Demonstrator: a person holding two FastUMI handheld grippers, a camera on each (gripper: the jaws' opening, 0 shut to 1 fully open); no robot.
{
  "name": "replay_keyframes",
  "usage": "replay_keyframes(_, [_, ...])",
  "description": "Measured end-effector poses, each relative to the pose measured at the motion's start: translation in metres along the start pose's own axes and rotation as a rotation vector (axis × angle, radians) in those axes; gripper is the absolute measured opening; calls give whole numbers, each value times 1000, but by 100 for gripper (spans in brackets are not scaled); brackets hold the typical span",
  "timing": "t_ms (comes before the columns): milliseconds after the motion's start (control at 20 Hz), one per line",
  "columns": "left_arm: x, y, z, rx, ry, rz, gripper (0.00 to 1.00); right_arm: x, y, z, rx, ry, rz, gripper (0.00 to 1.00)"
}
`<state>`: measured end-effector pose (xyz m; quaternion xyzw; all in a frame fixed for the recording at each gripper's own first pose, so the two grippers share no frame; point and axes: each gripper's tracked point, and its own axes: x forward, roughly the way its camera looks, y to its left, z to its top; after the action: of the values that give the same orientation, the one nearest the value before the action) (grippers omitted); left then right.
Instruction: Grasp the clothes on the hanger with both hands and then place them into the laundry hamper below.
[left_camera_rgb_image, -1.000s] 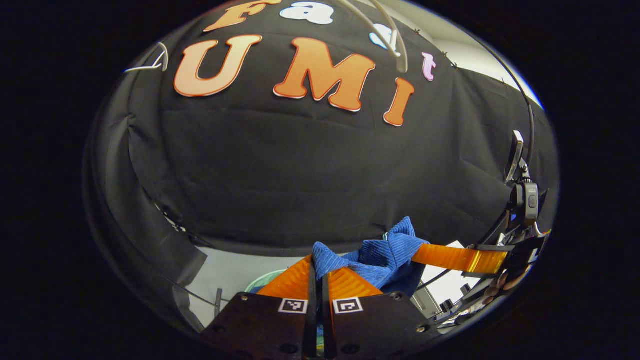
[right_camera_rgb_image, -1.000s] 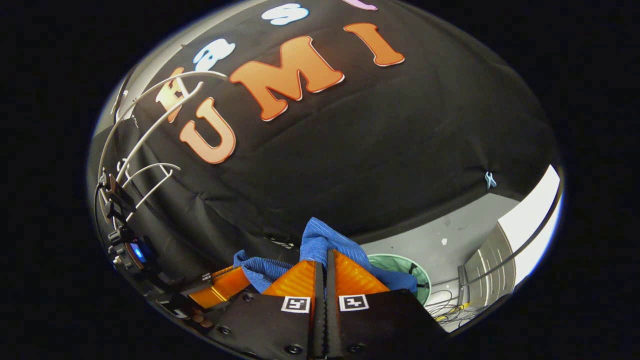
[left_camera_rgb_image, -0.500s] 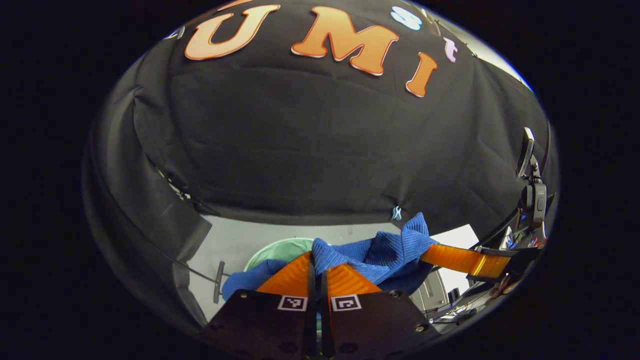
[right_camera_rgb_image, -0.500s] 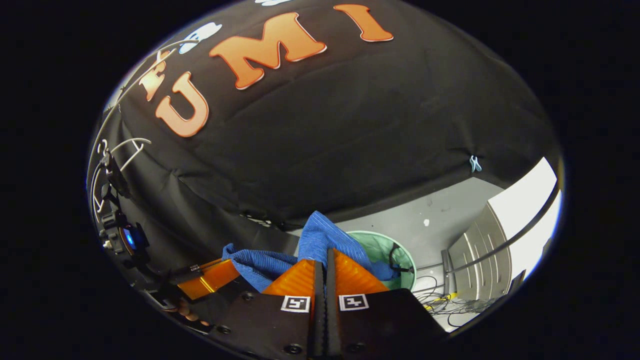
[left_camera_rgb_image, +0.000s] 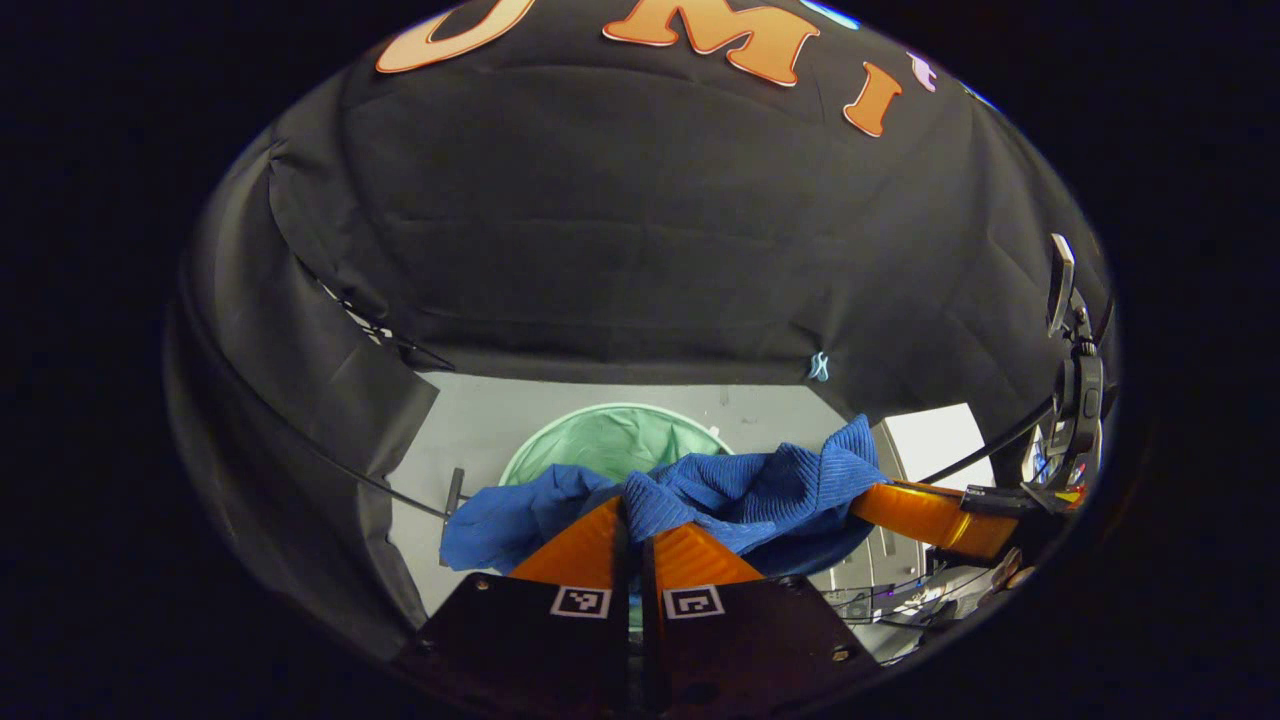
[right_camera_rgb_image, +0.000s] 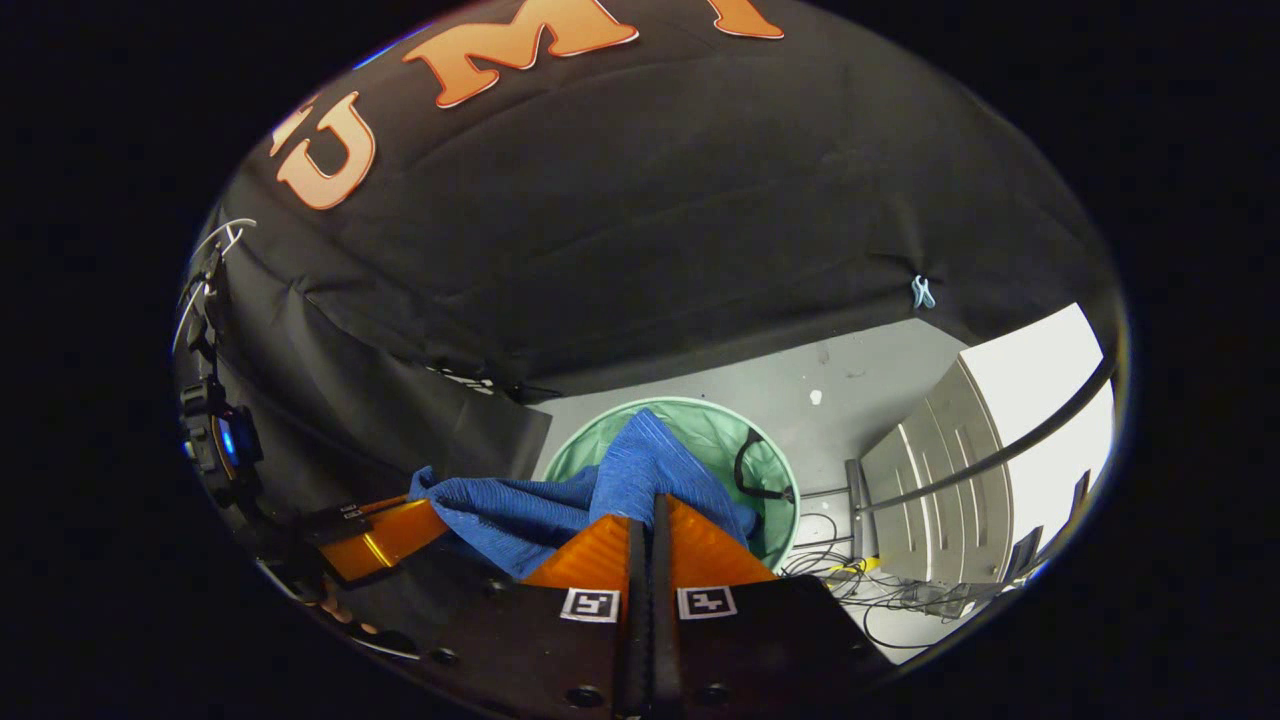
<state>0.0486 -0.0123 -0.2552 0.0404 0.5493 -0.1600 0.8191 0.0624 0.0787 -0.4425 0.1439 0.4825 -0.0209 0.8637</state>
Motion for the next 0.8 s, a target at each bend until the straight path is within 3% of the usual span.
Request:
replay_keyframes(150, [-6,3,0,-5,29,-5,8,2,-11,-10,-11,25,-30,8])
replay_keyframes(200, [-8,3,1,-7,35,-6,2,4,-12,-14,-9,32,-38,8])
replay_keyframes(300, [-14,5,8,-14,36,-15,23,7,-13,-22,0,51,-40,10])
replay_keyframes(450, [-18,6,15,-22,24,-23,35,3,-11,-17,3,34,-35,29])
replay_keyframes(500, [-18,7,15,-24,20,-23,32,0,-11,-14,-2,27,-39,17])
replay_keyframes(550, [-20,9,15,-28,16,-20,41,-3,-11,-12,-6,23,-43,17])
replay_keyframes(600, [-22,10,16,-31,14,-18,47,-7,-8,-10,-3,21,-41,41])
replay_keyframes(650, [-21,10,19,-33,10,-18,58,-8,-7,-12,-3,16,-36,36])
replay_keyframes(700, [-22,11,20,-35,6,-15,71,-11,-7,-13,-5,11,-36,39])
replay_keyframes(800, [-24,12,17,-36,0,-2,74,-15,-7,-15,-14,8,-40,37])
